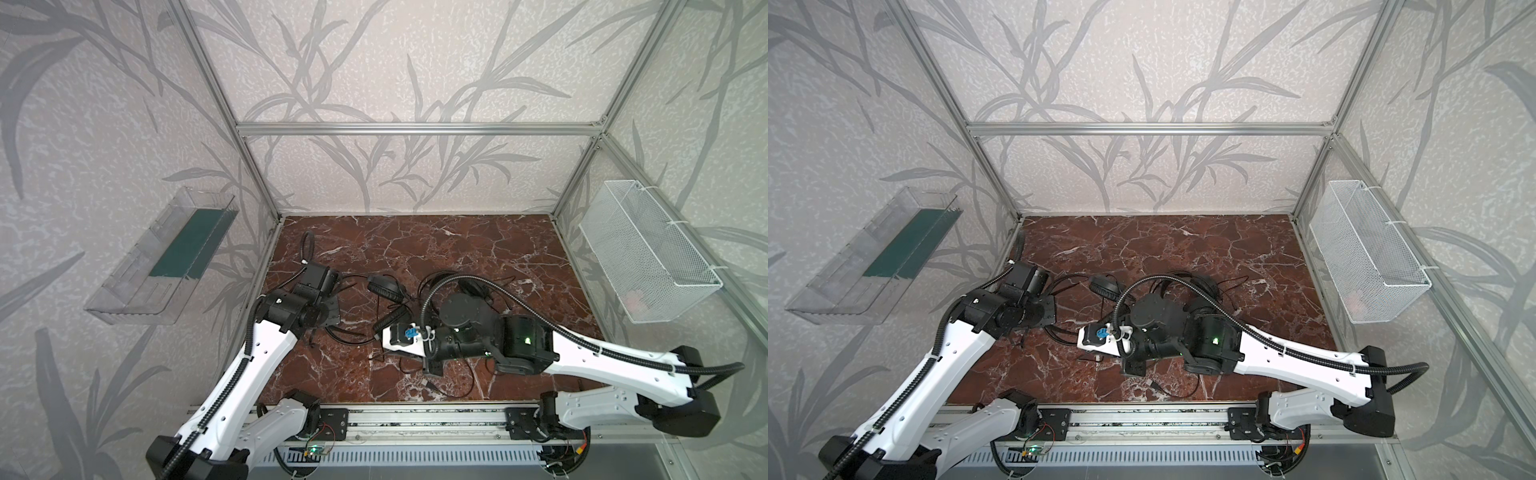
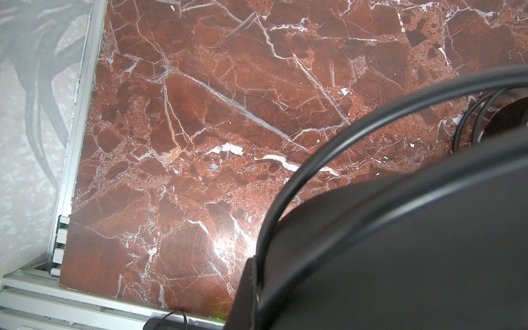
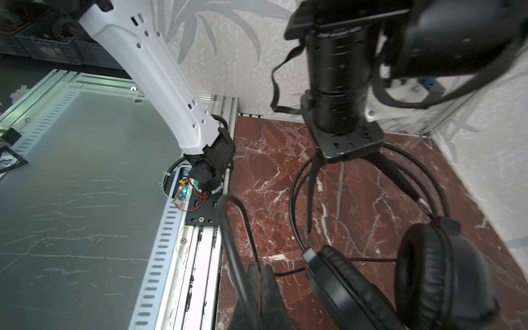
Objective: Wrap the headphones
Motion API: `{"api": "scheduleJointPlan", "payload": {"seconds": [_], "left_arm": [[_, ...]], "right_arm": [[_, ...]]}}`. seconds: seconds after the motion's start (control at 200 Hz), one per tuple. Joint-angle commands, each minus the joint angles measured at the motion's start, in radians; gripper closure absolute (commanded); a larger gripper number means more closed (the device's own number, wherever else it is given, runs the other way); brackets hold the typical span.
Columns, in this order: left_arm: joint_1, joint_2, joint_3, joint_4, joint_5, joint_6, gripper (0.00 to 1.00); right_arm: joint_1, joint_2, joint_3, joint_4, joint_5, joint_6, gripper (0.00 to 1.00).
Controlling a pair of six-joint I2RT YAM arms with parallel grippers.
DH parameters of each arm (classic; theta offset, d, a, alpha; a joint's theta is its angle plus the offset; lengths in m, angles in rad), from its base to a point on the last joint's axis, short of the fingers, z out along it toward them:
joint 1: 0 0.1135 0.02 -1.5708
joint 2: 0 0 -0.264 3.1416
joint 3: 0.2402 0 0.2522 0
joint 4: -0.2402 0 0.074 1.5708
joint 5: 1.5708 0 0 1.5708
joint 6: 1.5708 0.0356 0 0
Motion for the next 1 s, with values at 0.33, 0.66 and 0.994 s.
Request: {"api": "scheduleJointPlan", "payload": {"seconds": [0.33,0.66,0.994], "left_arm": [[0.006,-0.048,0.042,0.038,-0.033,-0.002,1.0],[0.007,-0.082,0.072,0.028,-0.077,-0.018,1.0],[0.009,-0.178,0.167,0.003,-0.116,-0.018,1.0]], "right_arm": [[-0.036,-0.044,0.11,-0.266,0.198,0.065,1.0],[-0.046,0.013,0.148,-0.349,-0.05,0.215,1.0],[-0.029,-0.052,0.152,-0.385,0.01,0.223,1.0]]}}
